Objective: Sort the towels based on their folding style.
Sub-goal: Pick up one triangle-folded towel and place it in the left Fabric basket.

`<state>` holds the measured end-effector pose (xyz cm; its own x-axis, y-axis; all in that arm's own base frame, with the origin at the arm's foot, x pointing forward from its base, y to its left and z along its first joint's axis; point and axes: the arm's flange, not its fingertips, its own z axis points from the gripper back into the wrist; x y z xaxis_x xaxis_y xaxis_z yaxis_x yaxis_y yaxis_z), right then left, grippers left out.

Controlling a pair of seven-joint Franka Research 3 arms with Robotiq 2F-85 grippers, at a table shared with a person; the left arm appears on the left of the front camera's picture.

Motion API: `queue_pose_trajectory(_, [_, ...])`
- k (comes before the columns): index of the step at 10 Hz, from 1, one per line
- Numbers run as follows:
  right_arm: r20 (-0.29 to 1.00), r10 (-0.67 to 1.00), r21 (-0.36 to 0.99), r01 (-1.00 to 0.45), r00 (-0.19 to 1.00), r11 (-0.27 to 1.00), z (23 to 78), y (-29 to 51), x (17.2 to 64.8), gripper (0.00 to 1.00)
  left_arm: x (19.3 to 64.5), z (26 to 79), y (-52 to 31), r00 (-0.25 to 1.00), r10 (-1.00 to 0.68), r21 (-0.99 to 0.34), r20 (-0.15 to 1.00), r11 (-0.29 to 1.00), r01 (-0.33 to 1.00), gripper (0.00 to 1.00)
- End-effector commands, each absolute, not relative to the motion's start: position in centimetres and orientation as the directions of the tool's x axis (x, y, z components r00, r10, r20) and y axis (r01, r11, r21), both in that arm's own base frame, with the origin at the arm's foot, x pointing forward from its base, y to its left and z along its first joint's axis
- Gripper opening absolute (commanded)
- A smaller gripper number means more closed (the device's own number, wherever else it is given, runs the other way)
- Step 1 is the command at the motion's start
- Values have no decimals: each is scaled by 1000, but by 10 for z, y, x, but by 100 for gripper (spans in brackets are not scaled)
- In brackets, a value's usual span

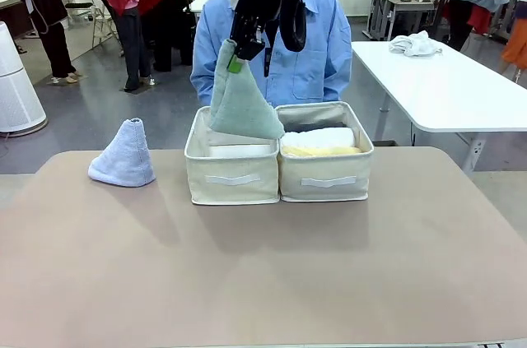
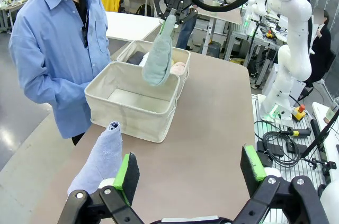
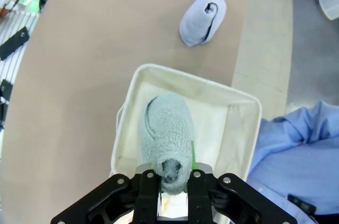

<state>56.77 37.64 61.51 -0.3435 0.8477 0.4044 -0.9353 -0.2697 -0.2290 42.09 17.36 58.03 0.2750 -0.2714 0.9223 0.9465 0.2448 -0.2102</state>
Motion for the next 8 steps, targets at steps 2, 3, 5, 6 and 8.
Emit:
queue_pose_trajectory(2, [420, 850, -191, -946, -319, -260, 628, 404, 584, 18, 419, 581, 173, 256, -255, -195, 932, 243, 950, 100])
queue_pose_trajectory(3, [420, 850, -173, -947, -318, -269, 626, 414, 587, 18, 419, 581, 173, 256, -255, -195, 932, 243, 950, 100])
queue_pose_trajectory(5, [405, 861, -125, -951, -308, -282, 613, 427, 599, 18, 419, 581, 173, 256, -255, -195, 932, 243, 950, 100])
queue_pose_trajectory(6, [385, 874, -99, -955, -297, -281, 606, 430, 602, 18, 419, 581, 173, 256, -255, -195, 932, 243, 950, 100])
queue_pose_trajectory(8, [324, 902, -61, -958, -284, -280, 596, 431, 607, 18, 419, 581, 173, 256, -255, -195, 932, 243, 950, 100])
